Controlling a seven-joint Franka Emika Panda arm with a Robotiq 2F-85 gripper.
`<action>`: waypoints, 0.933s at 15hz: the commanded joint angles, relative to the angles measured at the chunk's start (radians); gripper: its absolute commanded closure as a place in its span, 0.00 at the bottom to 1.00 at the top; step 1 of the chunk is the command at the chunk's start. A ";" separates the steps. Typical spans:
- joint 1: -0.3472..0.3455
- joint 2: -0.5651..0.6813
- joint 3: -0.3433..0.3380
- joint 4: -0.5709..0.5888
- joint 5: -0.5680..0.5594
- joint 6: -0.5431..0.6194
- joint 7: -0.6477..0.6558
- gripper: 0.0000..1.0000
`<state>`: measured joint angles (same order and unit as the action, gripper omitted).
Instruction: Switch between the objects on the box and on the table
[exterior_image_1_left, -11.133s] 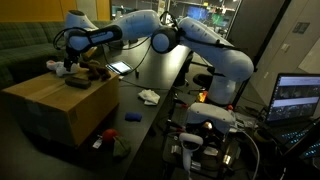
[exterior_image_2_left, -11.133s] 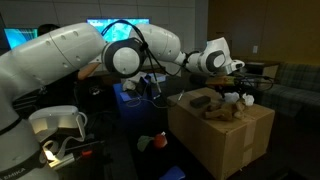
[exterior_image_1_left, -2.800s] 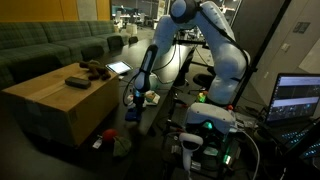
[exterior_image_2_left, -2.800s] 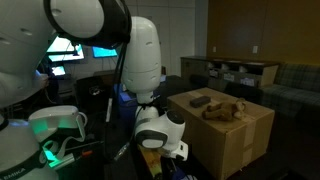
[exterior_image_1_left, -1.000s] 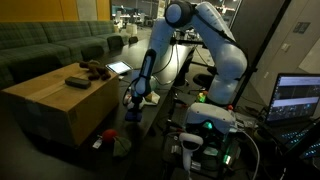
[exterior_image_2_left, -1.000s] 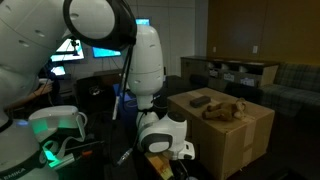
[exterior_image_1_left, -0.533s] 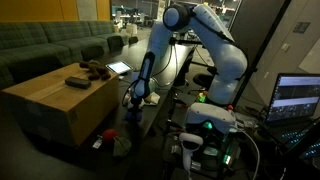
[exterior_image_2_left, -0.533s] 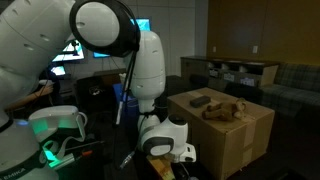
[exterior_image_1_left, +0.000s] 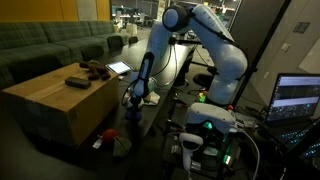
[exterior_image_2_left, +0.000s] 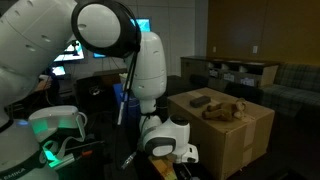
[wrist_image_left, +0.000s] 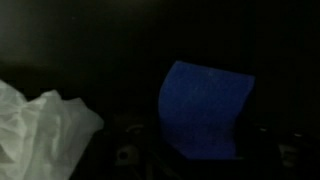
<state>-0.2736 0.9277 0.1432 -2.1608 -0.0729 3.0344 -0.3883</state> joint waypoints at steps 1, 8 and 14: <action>0.007 -0.034 -0.007 -0.007 -0.021 -0.065 0.037 0.63; 0.031 -0.175 -0.011 -0.062 0.002 -0.294 0.053 1.00; 0.078 -0.331 -0.016 -0.107 0.021 -0.479 0.083 0.97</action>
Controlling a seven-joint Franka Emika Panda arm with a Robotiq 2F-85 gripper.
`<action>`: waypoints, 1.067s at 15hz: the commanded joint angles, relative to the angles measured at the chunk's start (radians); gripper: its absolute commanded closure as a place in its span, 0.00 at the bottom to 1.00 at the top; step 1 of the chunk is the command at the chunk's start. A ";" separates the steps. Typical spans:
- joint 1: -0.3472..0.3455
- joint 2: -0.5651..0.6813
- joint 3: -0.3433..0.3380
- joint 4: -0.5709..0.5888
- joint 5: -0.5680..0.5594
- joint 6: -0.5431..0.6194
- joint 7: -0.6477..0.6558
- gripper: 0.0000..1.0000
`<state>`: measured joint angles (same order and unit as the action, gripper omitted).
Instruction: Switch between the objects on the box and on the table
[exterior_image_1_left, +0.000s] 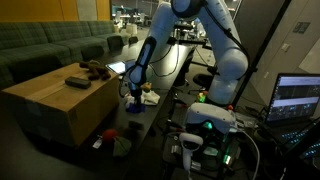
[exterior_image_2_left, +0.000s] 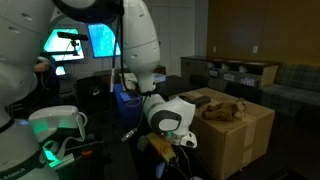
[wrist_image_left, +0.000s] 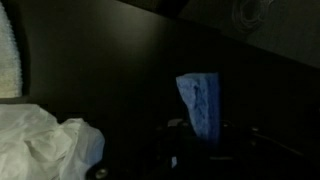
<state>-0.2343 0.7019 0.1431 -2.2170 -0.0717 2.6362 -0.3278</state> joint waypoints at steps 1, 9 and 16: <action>0.047 -0.137 -0.019 -0.059 0.024 -0.106 0.032 0.97; 0.112 -0.373 -0.052 -0.048 0.066 -0.250 0.139 0.97; 0.220 -0.444 -0.086 0.086 0.010 -0.232 0.316 0.97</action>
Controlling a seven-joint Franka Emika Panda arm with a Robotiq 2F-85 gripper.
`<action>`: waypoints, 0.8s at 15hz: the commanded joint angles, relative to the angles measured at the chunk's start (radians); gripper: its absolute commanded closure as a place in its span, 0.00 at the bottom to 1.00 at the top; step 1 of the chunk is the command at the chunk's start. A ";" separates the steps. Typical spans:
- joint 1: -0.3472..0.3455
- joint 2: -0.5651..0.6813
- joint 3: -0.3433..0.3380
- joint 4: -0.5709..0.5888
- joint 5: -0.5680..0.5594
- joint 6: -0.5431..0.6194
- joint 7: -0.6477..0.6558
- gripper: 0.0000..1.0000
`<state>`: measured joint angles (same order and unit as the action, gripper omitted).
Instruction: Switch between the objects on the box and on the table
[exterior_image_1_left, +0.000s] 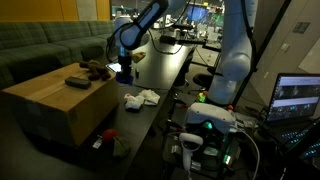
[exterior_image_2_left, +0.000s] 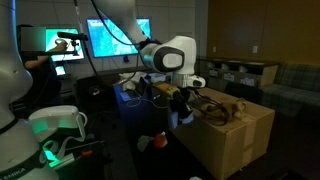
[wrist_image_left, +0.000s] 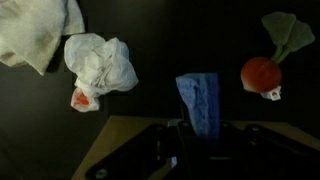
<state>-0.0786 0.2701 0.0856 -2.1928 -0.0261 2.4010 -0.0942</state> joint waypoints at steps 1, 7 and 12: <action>0.086 0.003 -0.032 0.094 -0.061 0.018 0.115 0.97; 0.167 0.093 -0.029 0.272 -0.110 0.083 0.212 0.97; 0.229 0.205 -0.015 0.408 -0.085 0.124 0.234 0.97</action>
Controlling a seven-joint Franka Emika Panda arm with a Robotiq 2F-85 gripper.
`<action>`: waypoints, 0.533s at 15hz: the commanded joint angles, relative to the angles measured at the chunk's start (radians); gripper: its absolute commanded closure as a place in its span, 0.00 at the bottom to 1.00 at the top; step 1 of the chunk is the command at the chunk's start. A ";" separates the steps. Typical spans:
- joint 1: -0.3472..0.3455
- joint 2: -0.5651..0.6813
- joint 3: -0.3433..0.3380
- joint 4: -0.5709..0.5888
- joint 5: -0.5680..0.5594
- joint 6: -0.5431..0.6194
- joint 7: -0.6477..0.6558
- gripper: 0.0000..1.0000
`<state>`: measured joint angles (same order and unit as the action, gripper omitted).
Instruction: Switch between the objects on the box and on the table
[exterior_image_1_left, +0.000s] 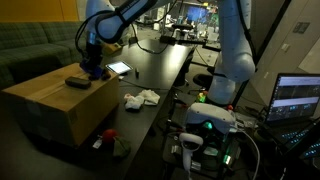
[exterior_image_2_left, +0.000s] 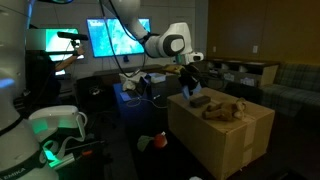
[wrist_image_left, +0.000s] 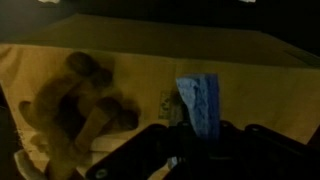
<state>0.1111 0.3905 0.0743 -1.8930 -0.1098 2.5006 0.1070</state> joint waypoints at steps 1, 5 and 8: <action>0.061 0.124 -0.009 0.144 -0.010 0.039 0.052 0.97; 0.108 0.227 -0.015 0.262 -0.002 0.040 0.078 0.97; 0.128 0.287 -0.010 0.340 0.009 0.027 0.081 0.97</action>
<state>0.2119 0.6017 0.0737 -1.6697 -0.1098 2.5382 0.1720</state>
